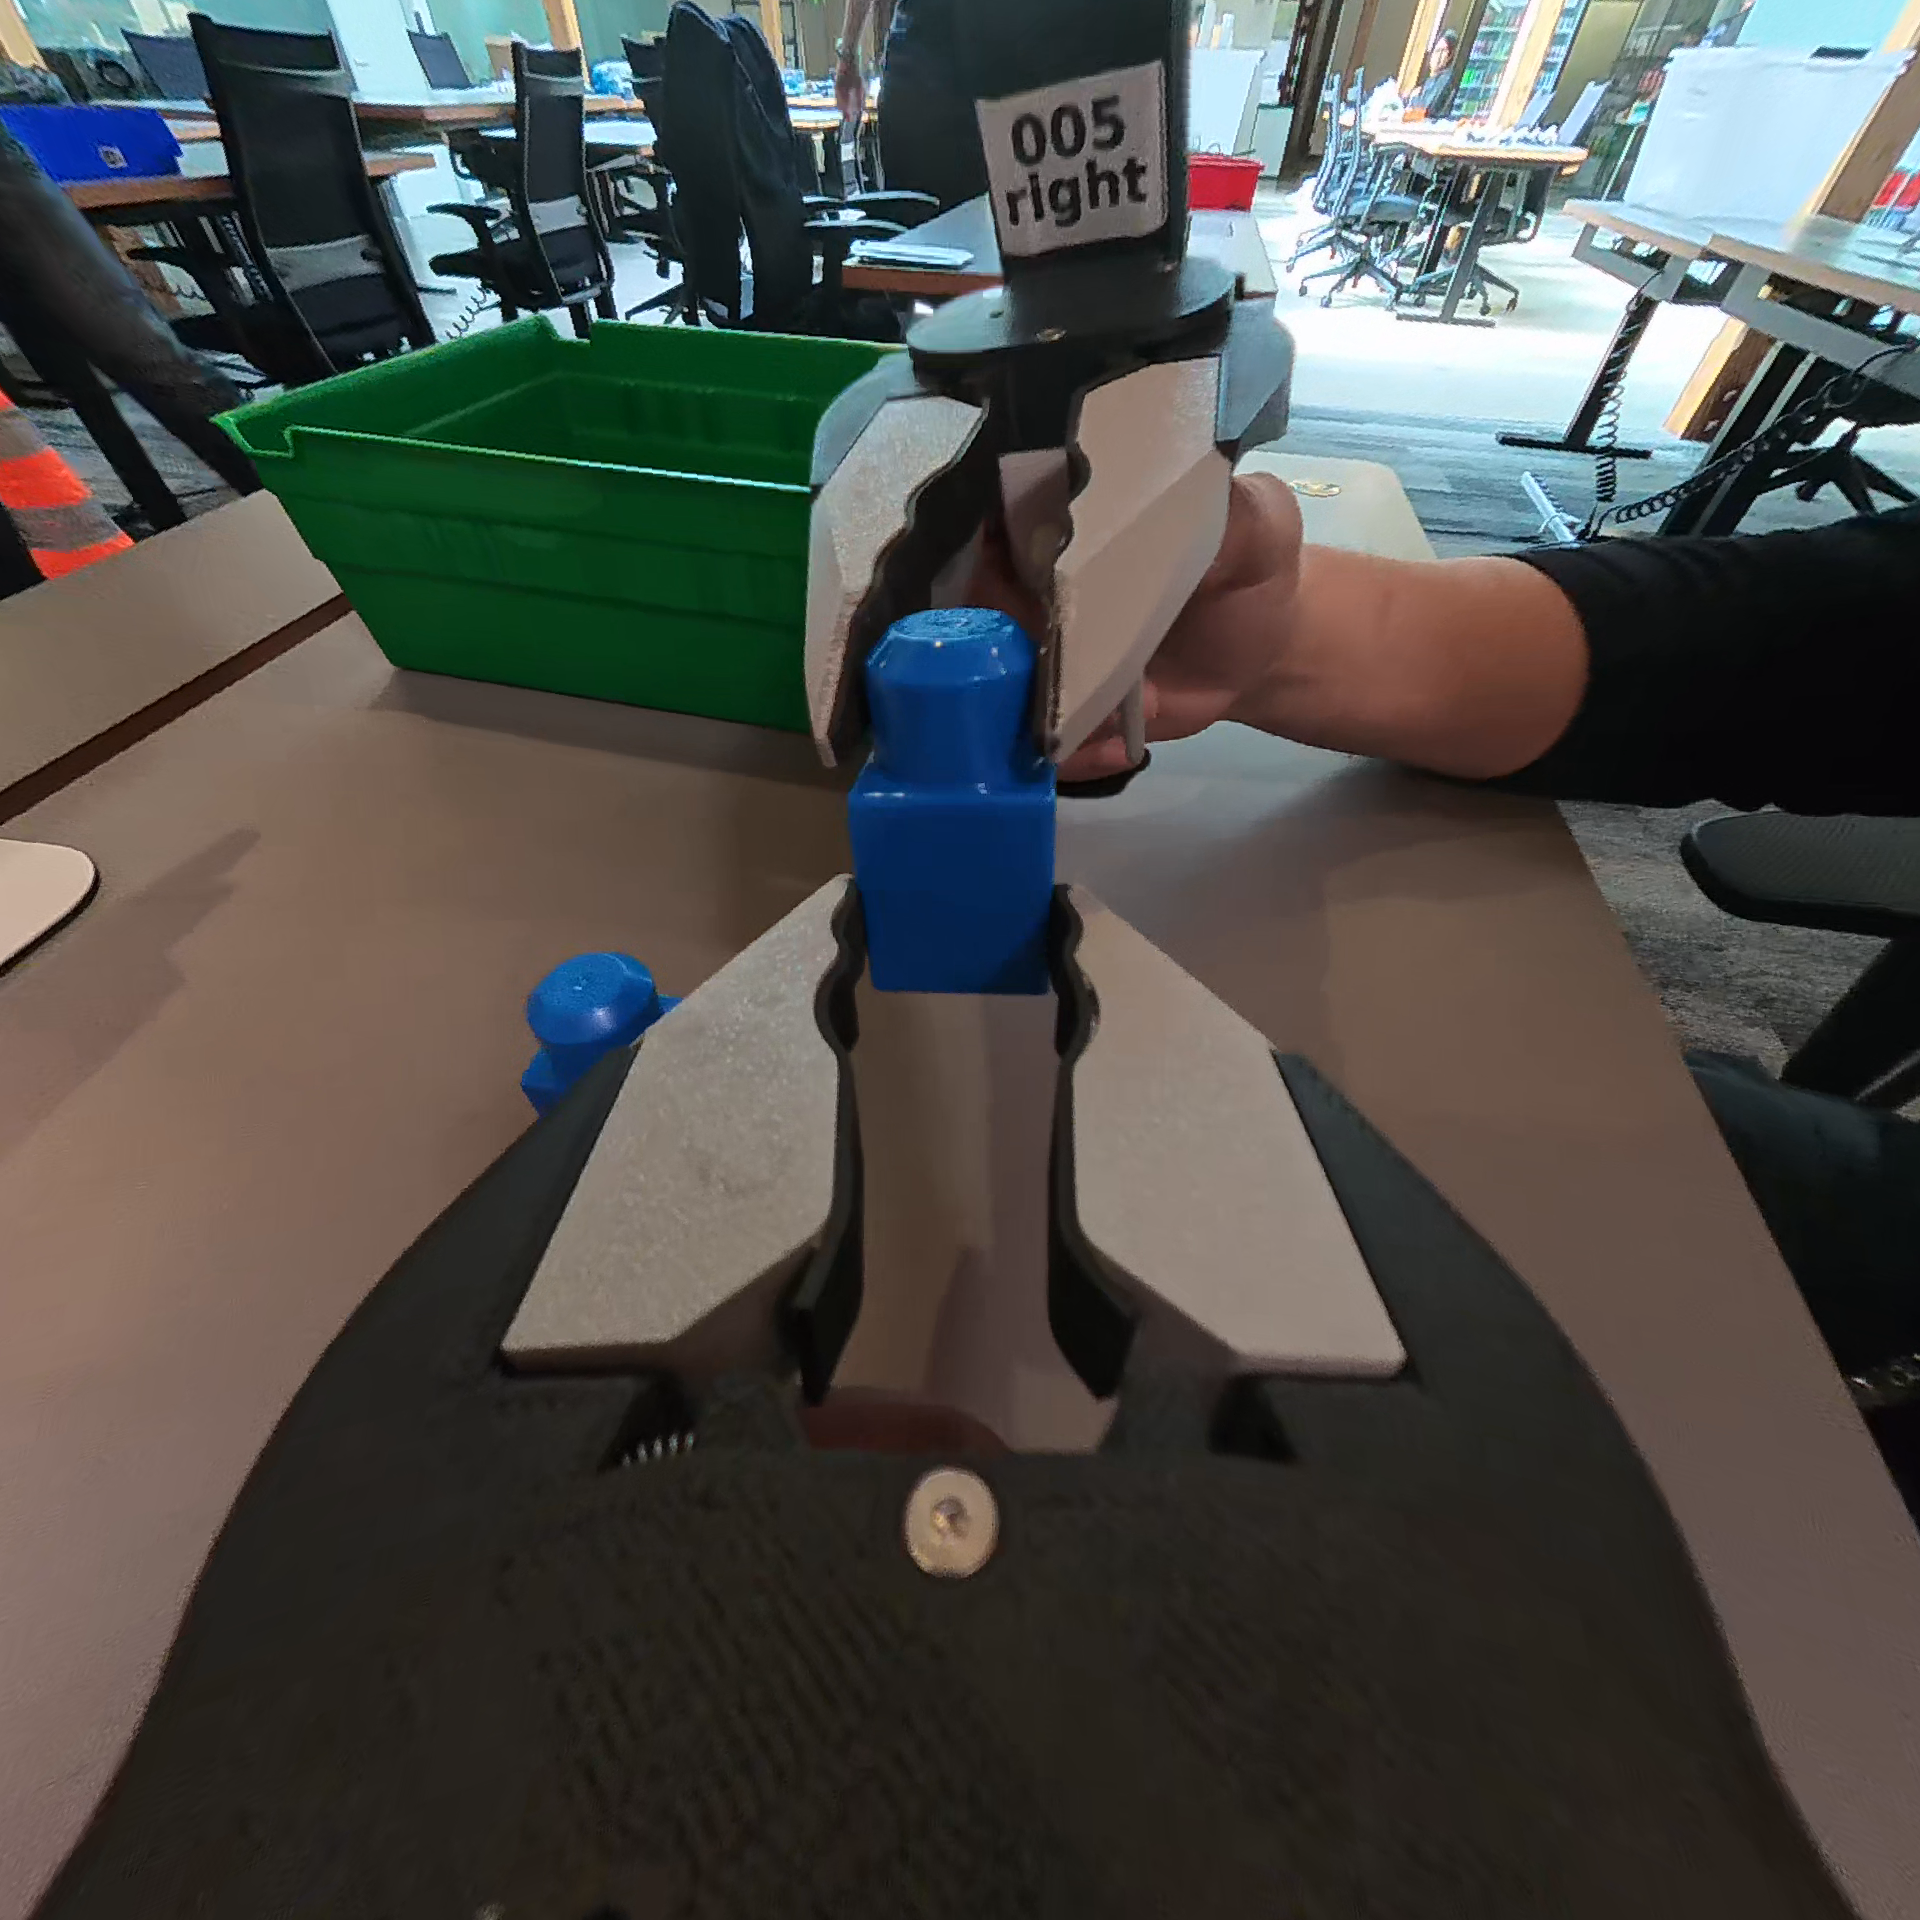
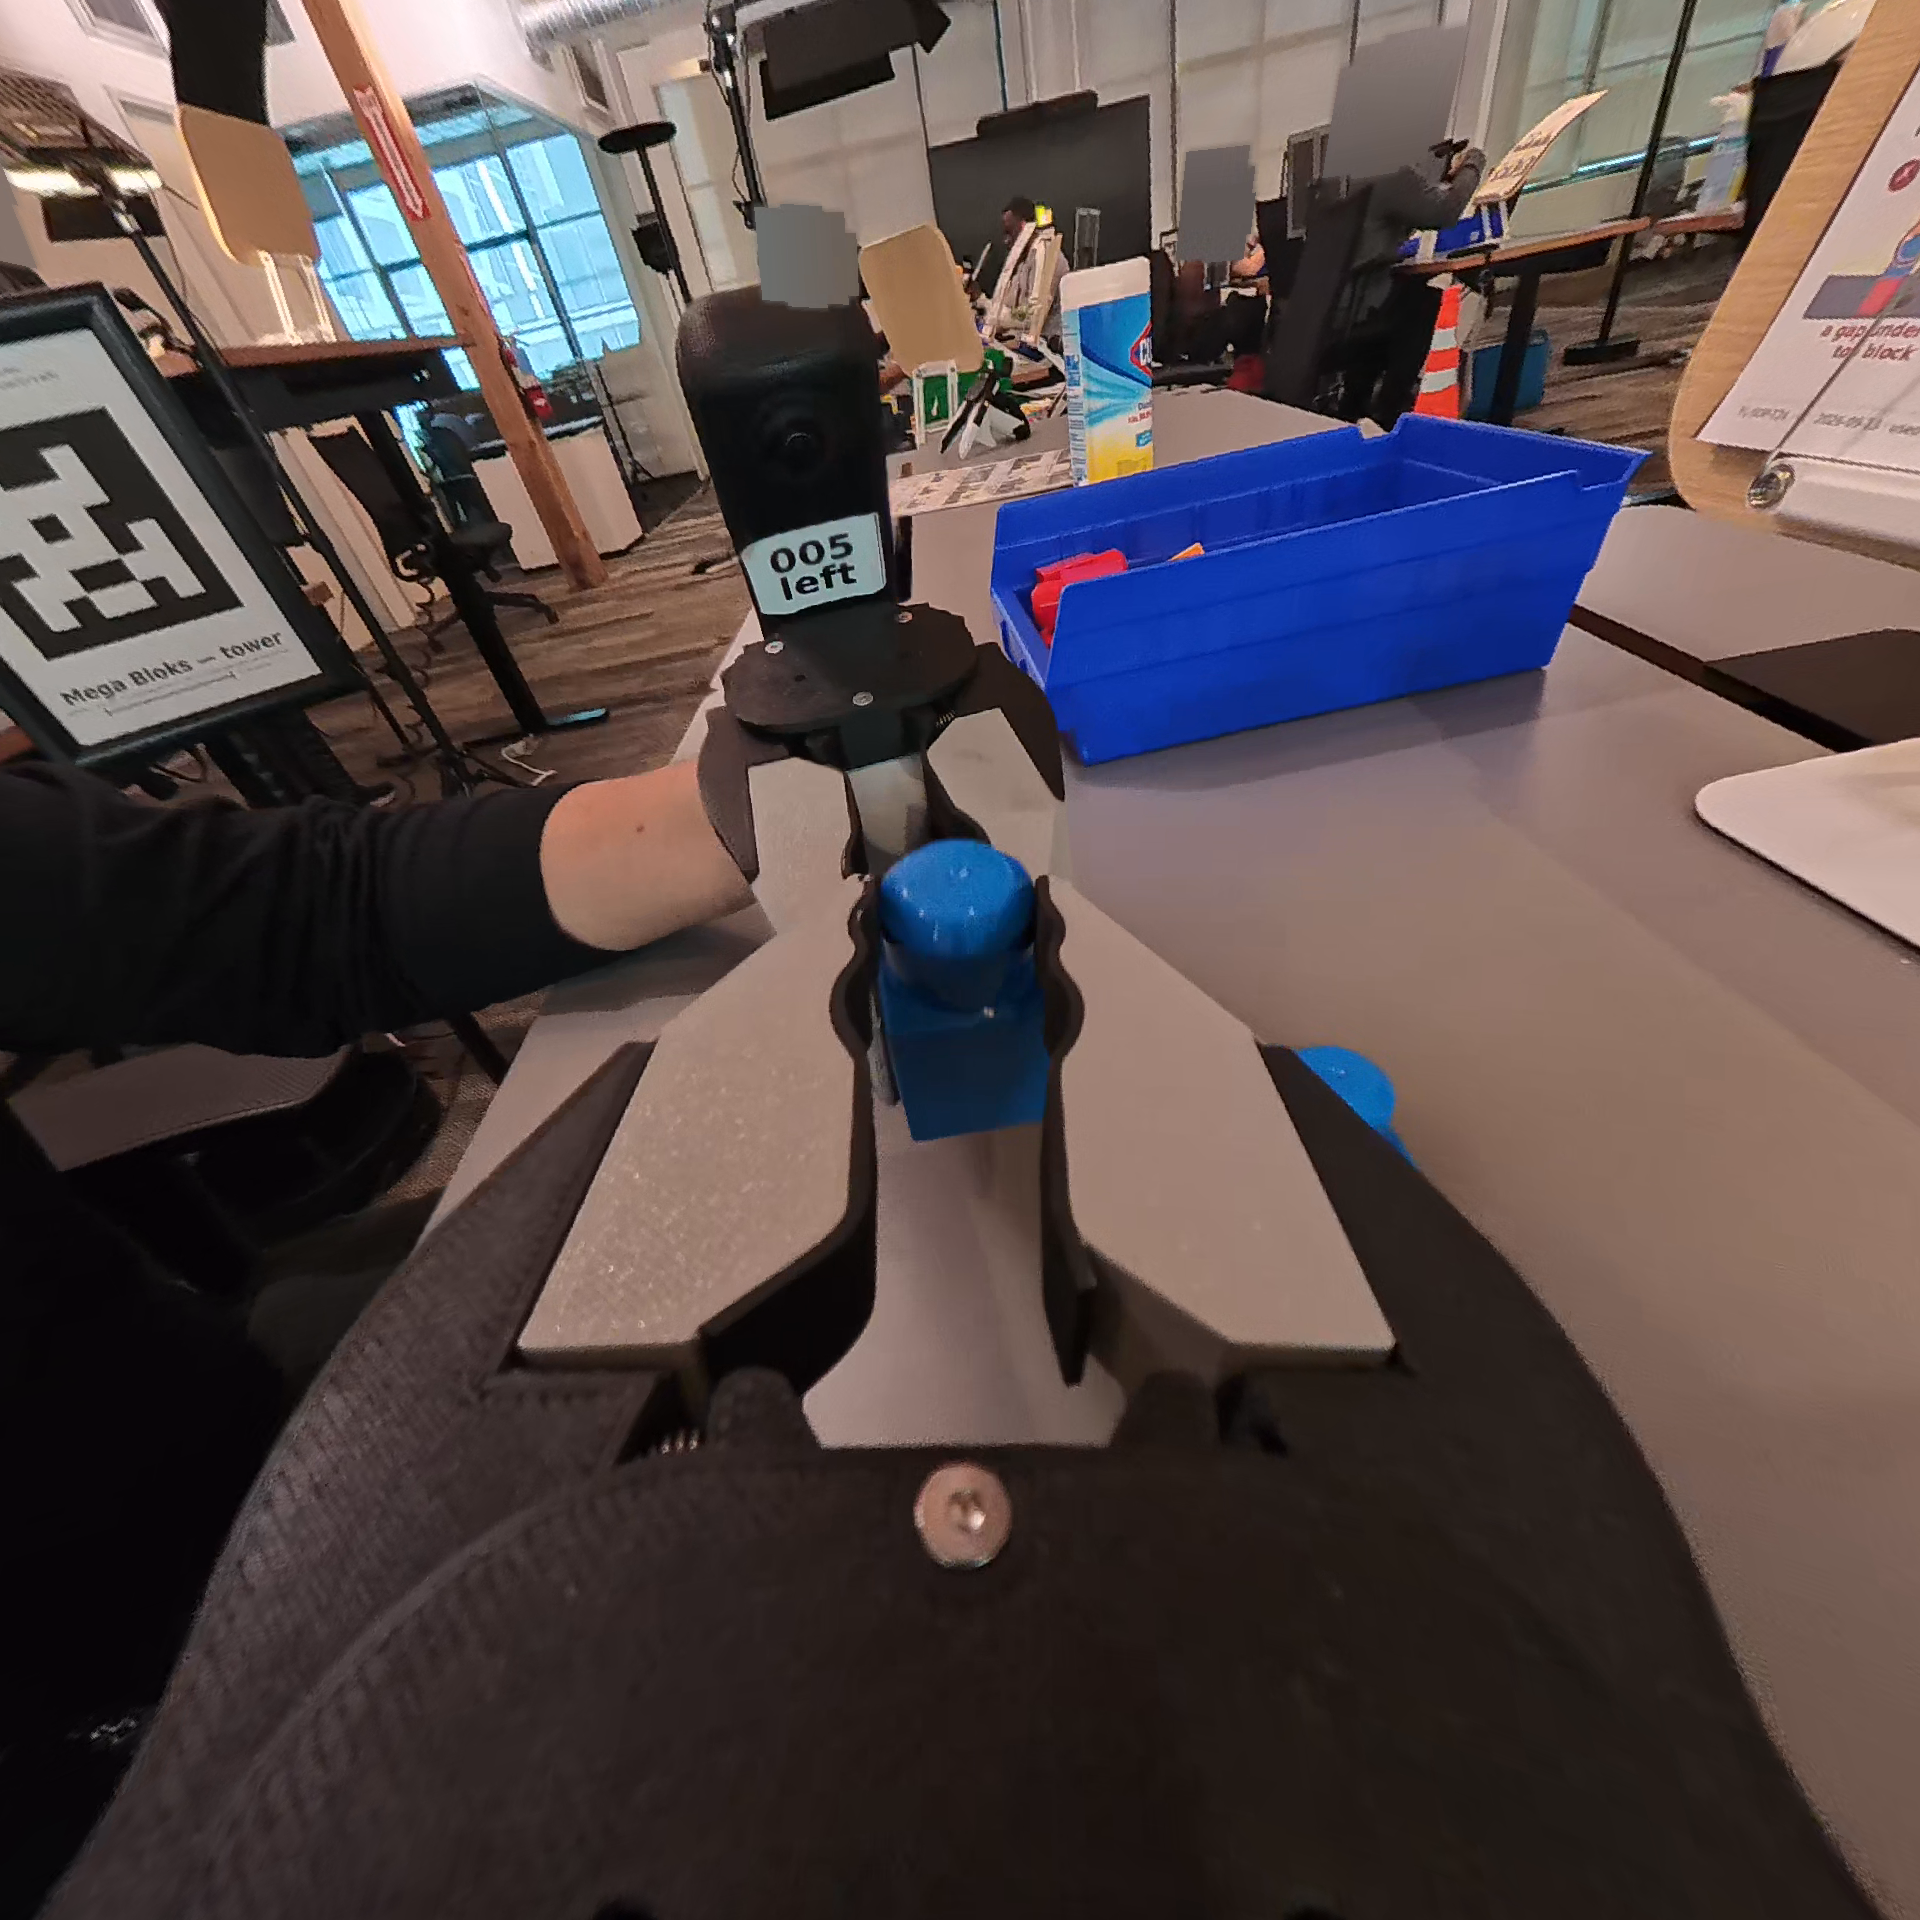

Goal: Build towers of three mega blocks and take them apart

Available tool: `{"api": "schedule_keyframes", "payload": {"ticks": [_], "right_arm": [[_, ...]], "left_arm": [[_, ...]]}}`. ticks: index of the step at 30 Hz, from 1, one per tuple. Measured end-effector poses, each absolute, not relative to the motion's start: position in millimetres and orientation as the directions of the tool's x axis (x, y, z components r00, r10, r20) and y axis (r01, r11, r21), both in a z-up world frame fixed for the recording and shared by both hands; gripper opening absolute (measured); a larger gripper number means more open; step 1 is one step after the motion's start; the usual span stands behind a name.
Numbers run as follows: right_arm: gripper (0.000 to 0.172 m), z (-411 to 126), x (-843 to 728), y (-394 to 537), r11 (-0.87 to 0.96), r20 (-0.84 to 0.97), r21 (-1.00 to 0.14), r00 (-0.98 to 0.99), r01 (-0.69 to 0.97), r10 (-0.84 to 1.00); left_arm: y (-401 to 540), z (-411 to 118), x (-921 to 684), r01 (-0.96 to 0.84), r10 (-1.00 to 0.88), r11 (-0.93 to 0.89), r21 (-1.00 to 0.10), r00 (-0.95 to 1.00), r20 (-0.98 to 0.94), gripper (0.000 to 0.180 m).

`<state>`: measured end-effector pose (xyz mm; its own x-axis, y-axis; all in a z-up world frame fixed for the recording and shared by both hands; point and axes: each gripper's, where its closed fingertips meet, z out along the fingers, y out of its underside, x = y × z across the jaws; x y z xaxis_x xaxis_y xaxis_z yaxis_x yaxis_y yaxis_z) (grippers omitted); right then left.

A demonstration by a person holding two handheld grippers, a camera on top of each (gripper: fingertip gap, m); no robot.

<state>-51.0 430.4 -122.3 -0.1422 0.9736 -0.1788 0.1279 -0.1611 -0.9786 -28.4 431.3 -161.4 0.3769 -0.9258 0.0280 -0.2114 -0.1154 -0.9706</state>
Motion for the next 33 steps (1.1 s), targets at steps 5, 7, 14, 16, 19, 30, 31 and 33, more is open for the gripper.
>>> {"api": "schedule_keyframes", "payload": {"ticks": [5,7,14,16,19,30,31,33], "right_arm": [[0.046,-130.8,-53.0,430.7,-0.169,-0.192,-0.973,-0.148,0.159,0.970],[0.041,-132.7,-55.3,427.2,-0.161,-0.187,-0.973,-0.158,0.166,0.970],[0.033,-129.2,-55.9,422.4,-0.138,-0.162,-0.980,-0.175,0.141,0.971],[0.034,-128.8,-55.9,423.7,-0.150,-0.173,-0.980,-0.178,0.134,0.969],[0.035,-129.2,-56.1,422.6,-0.130,-0.152,-0.983,-0.179,0.132,0.972],[0.033,-122.1,-54.1,415.7,-0.126,-0.145,-0.987,-0.218,0.100,0.965],[0.033,-122.1,-53.9,416.0,-0.129,-0.149,-0.987,-0.220,0.100,0.964],[0.033,-122.7,-53.8,416.0,-0.132,-0.152,-0.986,-0.221,0.103,0.963]], "left_arm": [[427.7,-151.2,-29.2,-0.145,-0.934,-0.135,-0.980,0.348,0.077,0.033],[427.3,-152.7,-27.3,-0.152,-0.935,-0.136,-0.979,0.347,0.076,0.034],[425.9,-149.5,-23.8,-0.119,-0.938,-0.137,-0.983,0.336,0.090,0.033],[427.2,-148.2,-24.6,-0.114,-0.935,-0.127,-0.985,0.345,0.081,0.033],[426.3,-147.8,-24.0,-0.102,-0.937,-0.140,-0.985,0.335,0.098,0.033],[419.0,-139.4,-19.1,-0.012,-0.945,-0.214,-0.977,0.254,0.204,0.033],[419.3,-138.8,-19.0,-0.005,-0.945,-0.216,-0.976,0.253,0.208,0.033],[419.9,-139.3,-18.9,-0.006,-0.945,-0.210,-0.978,0.258,0.201,0.033]]}}
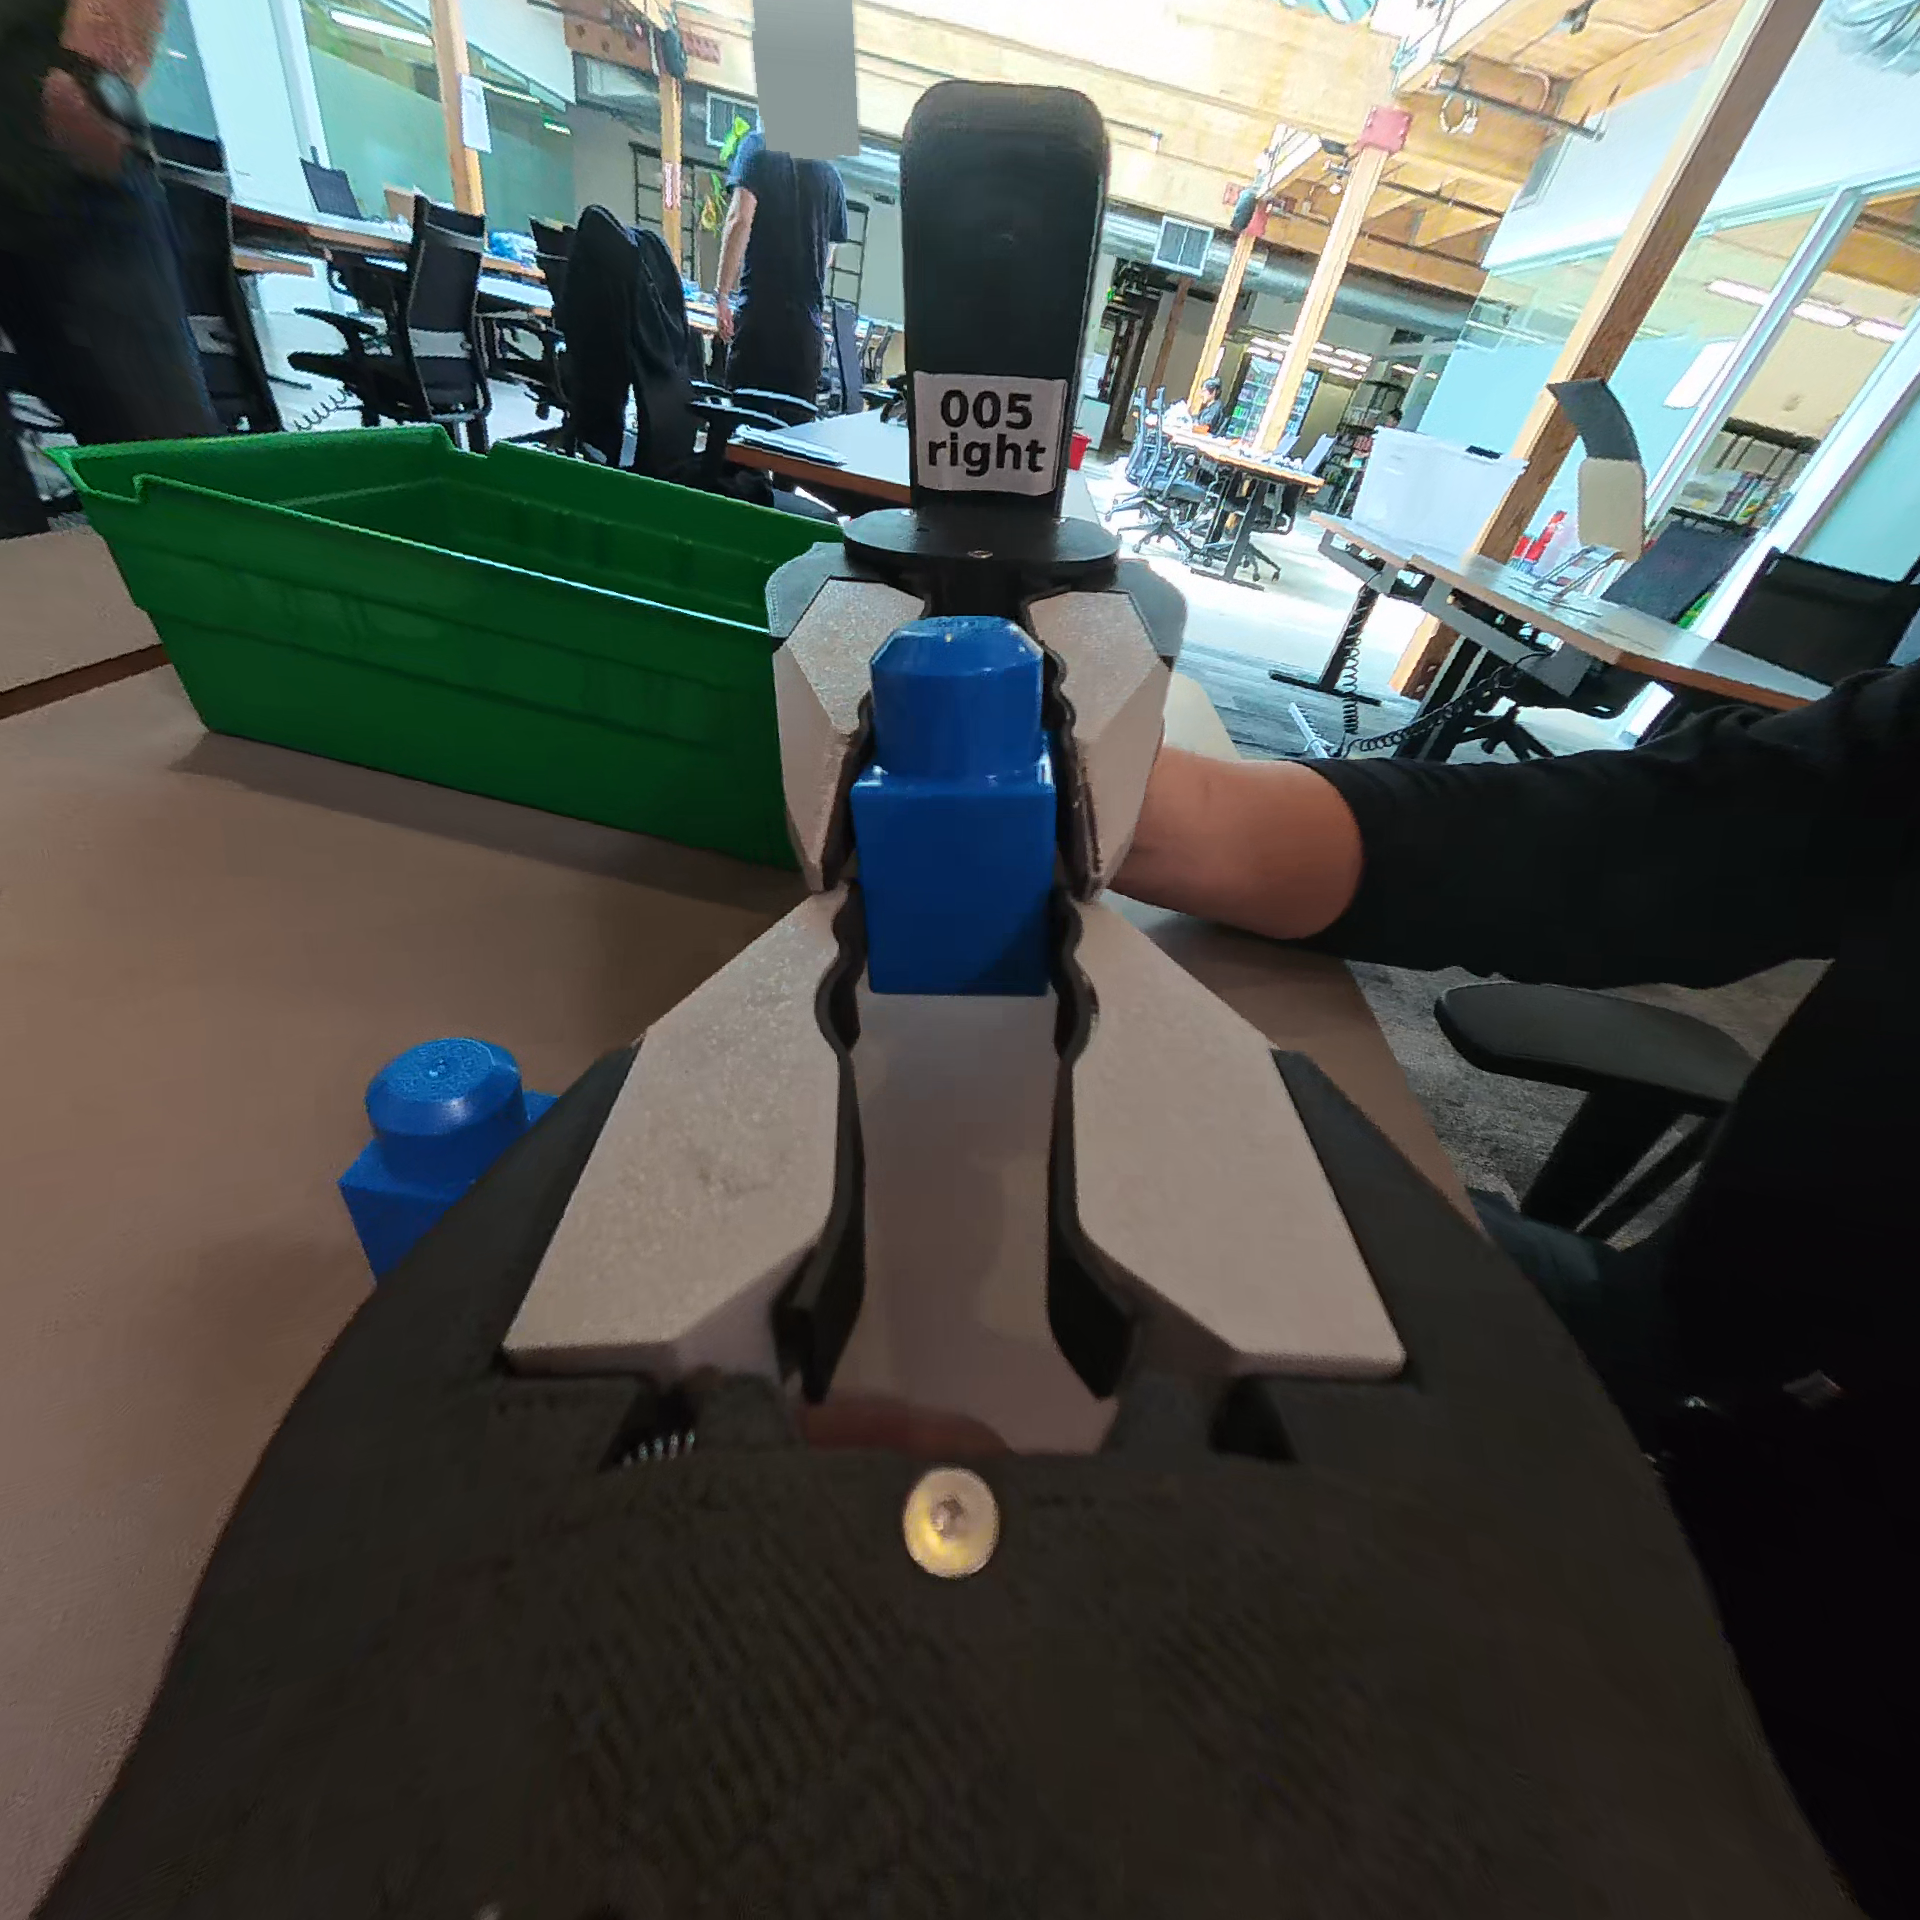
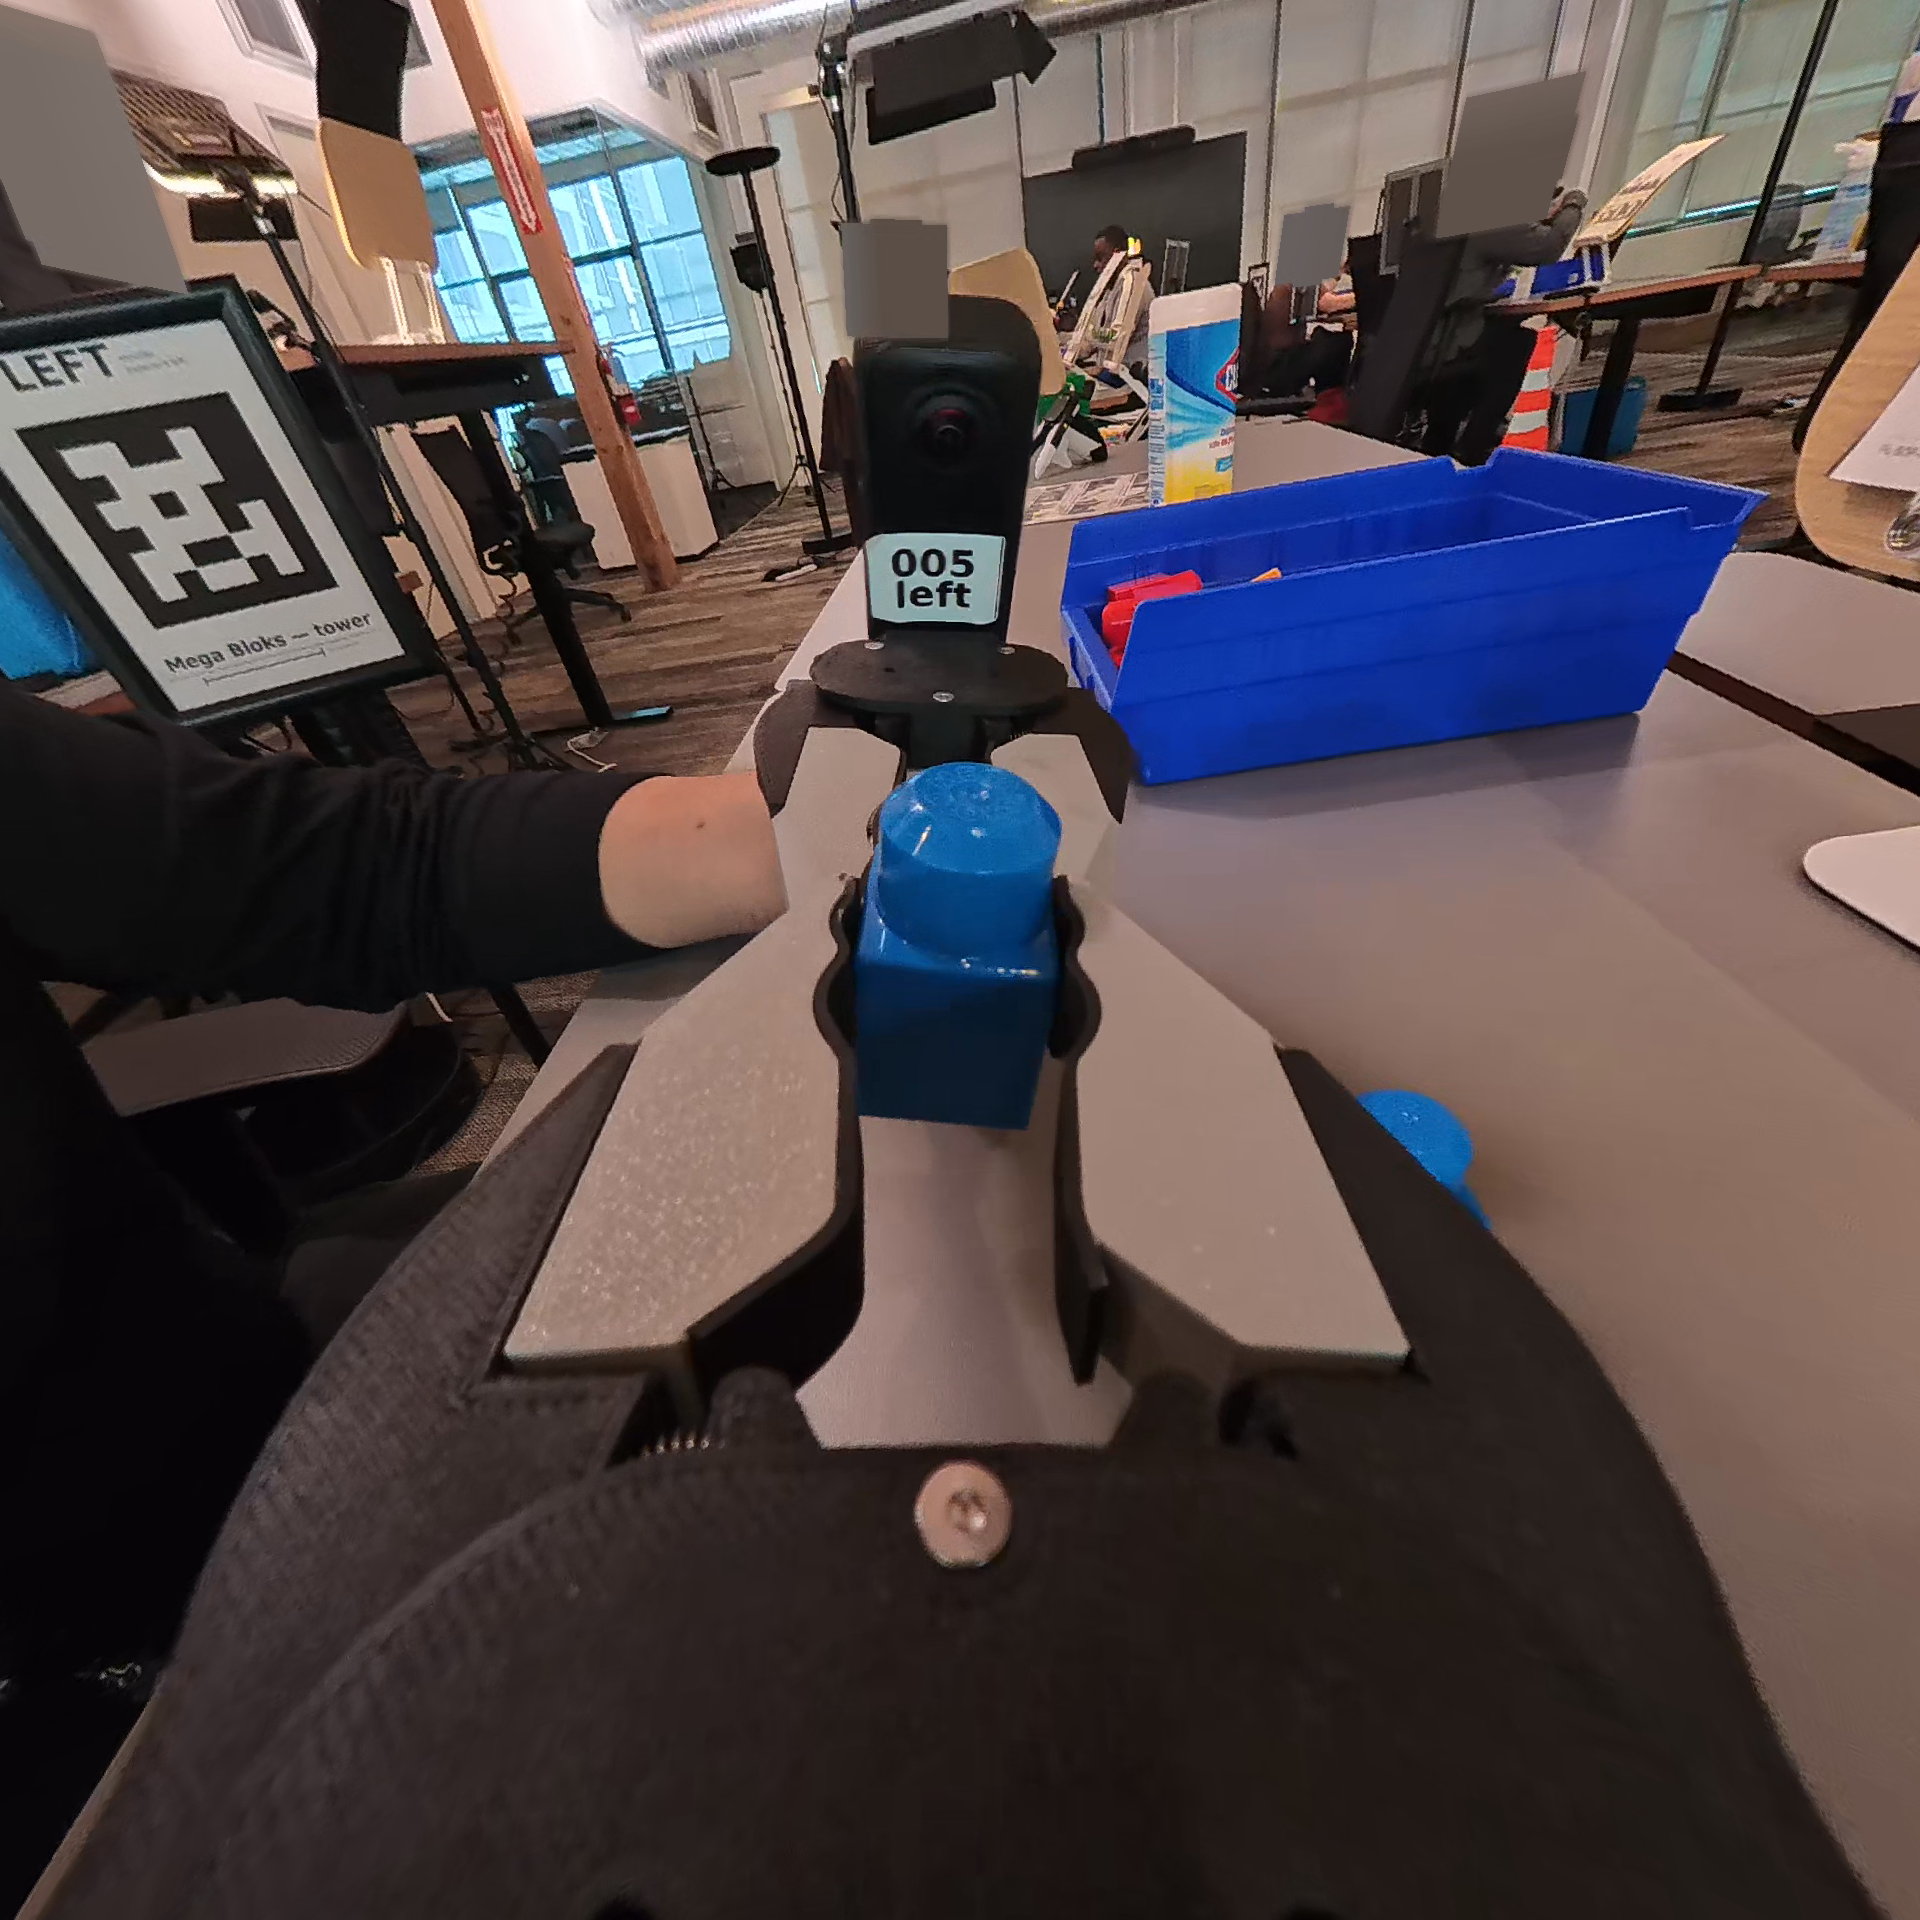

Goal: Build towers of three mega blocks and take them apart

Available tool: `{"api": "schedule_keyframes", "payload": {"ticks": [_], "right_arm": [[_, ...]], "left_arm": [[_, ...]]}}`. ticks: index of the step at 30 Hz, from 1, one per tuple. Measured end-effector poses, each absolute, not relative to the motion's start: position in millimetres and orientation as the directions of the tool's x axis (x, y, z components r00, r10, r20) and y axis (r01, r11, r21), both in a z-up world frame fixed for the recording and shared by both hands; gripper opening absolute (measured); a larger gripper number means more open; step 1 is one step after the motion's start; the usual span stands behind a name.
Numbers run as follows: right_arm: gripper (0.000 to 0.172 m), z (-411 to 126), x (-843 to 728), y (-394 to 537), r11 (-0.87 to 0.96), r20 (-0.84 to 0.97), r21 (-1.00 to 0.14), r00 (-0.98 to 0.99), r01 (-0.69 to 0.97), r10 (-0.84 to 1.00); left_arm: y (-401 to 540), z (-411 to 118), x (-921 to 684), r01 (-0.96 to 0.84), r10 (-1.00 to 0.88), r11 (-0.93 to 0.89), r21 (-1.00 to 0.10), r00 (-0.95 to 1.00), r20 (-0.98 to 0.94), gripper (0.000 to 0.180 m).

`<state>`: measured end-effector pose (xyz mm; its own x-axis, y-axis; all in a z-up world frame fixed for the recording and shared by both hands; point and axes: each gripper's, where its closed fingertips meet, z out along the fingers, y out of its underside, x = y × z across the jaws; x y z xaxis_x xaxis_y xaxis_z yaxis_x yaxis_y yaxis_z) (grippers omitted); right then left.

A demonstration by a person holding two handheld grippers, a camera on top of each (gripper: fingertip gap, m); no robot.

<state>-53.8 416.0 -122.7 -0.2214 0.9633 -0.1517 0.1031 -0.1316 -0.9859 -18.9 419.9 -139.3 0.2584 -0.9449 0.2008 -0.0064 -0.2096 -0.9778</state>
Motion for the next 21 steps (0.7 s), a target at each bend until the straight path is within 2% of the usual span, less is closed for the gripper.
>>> {"api": "schedule_keyframes", "payload": {"ticks": [21], "right_arm": [[0.032,-118.8,-51.9,422.5,-0.162,-0.177,-0.983,-0.199,0.088,0.964]], "left_arm": [[426.6,-134.4,-19.3,0.039,-0.937,-0.181,-0.983,0.296,0.184,0.033]]}}
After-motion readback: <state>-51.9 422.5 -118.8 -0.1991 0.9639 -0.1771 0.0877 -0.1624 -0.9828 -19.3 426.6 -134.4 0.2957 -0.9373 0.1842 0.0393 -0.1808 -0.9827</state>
